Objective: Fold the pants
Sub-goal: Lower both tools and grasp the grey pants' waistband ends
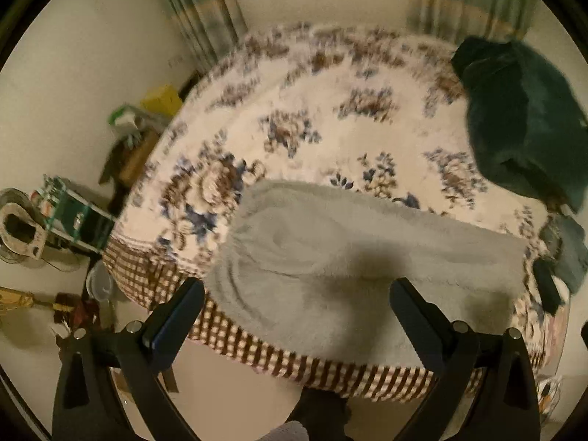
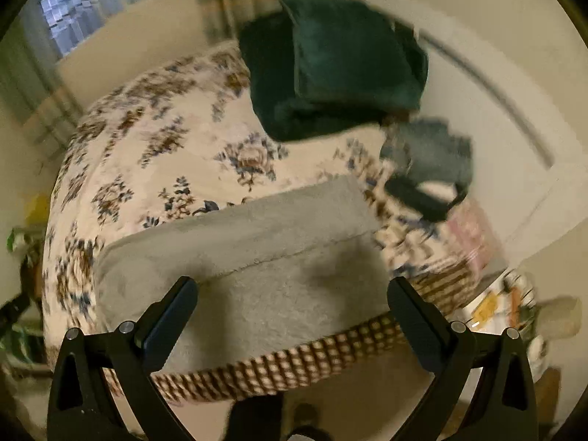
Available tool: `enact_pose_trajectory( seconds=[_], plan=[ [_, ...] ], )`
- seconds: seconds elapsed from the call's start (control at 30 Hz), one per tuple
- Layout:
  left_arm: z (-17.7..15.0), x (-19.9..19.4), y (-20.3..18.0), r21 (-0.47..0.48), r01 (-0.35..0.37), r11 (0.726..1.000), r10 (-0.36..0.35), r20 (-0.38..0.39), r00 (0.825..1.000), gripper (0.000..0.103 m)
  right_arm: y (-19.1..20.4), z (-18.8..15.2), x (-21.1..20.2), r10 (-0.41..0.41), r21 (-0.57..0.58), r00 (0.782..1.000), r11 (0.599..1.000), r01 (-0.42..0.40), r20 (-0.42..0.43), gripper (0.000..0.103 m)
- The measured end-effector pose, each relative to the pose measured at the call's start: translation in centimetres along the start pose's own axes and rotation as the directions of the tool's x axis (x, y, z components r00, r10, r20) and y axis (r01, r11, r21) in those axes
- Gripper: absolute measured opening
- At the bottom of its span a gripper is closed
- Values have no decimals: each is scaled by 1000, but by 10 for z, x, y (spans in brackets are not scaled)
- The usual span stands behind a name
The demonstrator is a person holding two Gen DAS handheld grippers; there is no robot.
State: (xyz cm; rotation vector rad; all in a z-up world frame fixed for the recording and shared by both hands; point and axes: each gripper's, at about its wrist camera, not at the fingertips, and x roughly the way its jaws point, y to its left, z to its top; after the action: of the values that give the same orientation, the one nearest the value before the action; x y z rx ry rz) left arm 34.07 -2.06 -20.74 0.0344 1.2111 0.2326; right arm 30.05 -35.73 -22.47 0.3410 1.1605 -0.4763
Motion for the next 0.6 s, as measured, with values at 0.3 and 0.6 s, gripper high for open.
enact_pose_trajectory(
  seconds=[0.3,0.6],
  plan=[
    [114,238,-25,-167,-67,984,13,-304,953,103,6,114,279,-25,254,966,963,92,-256,103],
    [151,442,-19,-326,-173,929,-28,-531,847,103,-16,146,487,8,472,916,859,199,-401,103]
  ],
)
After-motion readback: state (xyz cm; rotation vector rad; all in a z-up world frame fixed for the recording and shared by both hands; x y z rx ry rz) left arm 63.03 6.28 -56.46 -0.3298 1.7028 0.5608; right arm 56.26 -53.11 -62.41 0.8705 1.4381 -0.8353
